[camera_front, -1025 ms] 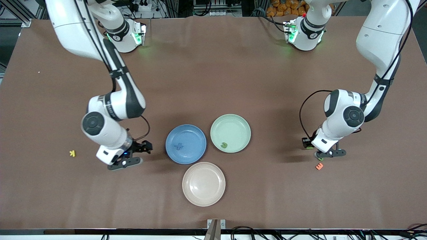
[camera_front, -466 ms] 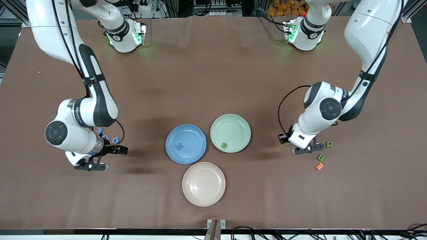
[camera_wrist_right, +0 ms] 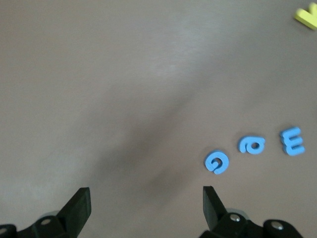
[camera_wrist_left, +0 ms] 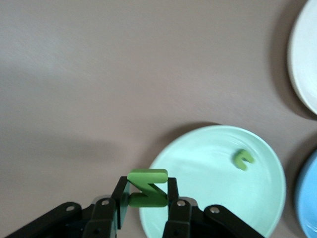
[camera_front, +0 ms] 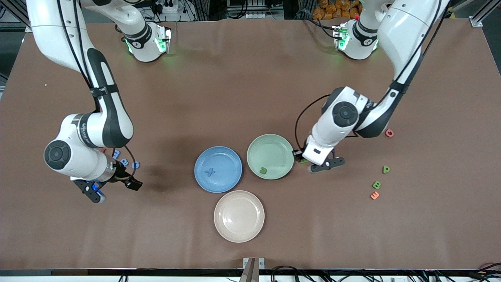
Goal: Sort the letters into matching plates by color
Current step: 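Drop the green N onto the green plate with the left gripper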
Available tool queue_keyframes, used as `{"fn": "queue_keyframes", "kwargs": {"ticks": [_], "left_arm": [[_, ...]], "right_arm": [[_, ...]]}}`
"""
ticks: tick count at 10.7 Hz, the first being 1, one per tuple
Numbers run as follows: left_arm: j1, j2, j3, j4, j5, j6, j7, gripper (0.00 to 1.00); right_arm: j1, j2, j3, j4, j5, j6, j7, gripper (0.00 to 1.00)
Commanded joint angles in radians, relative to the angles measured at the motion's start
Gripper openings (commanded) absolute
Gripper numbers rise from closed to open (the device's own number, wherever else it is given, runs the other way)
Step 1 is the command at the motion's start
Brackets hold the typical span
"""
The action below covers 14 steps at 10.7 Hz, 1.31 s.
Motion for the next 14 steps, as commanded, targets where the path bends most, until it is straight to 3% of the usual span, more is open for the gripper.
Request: {"fn": "queue_keyframes", "kwargs": {"ticks": [1,2,4,6,8,12,14], "left_arm": [[-0.089,0.065,0.013,0.086,0.019,-0.02,-0.108,0.0],[-0.111,0.079,0.016,0.102,0.024,-0.02,-0.137,0.0],[-0.14,0.081,0.051,0.104,0.044,-0.02,-0.148,0.99],[-0.14,0.076,0.061,0.1,0.058,-0.023,-0.147,1.0],[-0.122,0.067,0.062,0.1,0.074,-0.078,-0.135,1.0],[-0.01,0.046,0.065,0.089,0.098,-0.159,-0.009,1.0],[0.063,0.029,0.065,0.054,0.099,-0.178,0.078,1.0]], "right_arm": [[-0.015,-0.025,-0.05,-0.037,-0.006,-0.01,0.245,1.0],[-0.018,-0.027,-0.055,-0.038,-0.005,-0.014,0.256,1.0],[-0.016,-0.027,-0.056,-0.038,-0.011,-0.01,0.465,1.0],[-0.022,-0.018,-0.055,-0.046,0.006,0.053,0.519,1.0],[-0.021,-0.016,-0.055,-0.121,0.006,0.192,0.635,1.0],[-0.021,-0.021,-0.053,-0.225,0.003,0.254,0.629,1.0],[-0.023,-0.019,-0.05,-0.308,0.003,0.384,0.625,1.0]]}}
